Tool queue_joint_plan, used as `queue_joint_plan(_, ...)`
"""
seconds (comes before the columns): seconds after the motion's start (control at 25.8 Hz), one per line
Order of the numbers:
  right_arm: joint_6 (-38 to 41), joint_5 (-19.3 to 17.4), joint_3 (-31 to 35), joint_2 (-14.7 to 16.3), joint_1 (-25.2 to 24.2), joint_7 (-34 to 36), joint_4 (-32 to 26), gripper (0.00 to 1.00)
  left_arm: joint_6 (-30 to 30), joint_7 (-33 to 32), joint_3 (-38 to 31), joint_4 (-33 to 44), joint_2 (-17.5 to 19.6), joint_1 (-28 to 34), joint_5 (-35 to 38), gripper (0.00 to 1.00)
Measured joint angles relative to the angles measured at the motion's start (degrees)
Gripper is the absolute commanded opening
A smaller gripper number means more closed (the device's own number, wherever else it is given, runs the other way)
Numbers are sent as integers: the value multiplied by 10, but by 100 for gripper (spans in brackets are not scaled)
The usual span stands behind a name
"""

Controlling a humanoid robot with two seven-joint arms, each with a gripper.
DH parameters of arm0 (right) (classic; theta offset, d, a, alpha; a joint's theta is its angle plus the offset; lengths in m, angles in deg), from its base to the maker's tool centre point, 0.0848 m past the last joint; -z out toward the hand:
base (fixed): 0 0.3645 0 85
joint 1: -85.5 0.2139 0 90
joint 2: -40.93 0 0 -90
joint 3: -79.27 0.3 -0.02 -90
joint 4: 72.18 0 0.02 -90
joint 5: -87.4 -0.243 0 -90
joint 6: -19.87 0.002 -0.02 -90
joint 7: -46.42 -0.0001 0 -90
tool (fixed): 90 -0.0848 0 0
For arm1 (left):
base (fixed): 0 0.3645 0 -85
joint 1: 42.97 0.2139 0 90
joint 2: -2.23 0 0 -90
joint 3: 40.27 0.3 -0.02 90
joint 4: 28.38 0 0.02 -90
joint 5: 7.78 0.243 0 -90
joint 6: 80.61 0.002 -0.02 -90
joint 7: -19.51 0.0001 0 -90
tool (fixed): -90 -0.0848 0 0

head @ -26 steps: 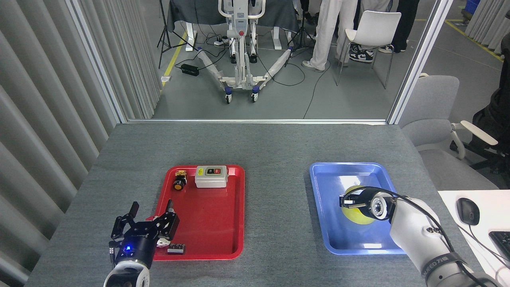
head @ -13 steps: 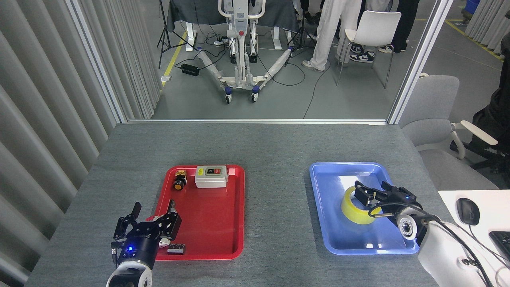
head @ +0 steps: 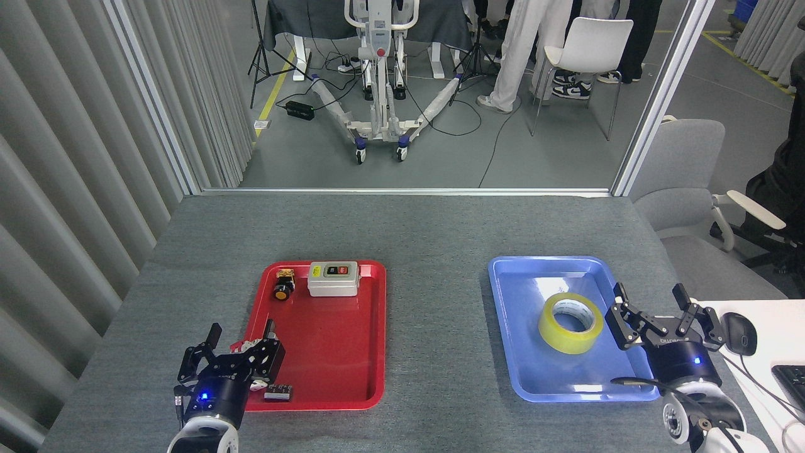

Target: Place and move tape with both arms

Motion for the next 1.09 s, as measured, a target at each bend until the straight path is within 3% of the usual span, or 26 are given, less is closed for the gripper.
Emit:
queue_joint_plan(0.23, -40, 8, 7, -14, -79, 4, -71, 99, 1, 0, -1, 0, 0, 0, 0, 100)
queue_joint_plan(0.54, -44, 8, -16, -11, -133, 7, -91, 100, 2, -1, -2, 0, -2, -1, 0, 100)
queue_joint_plan(1.09, -76, 6, -20, -16, -144, 5, -109, 100, 2, -1, -4, 1, 1, -2, 0, 100)
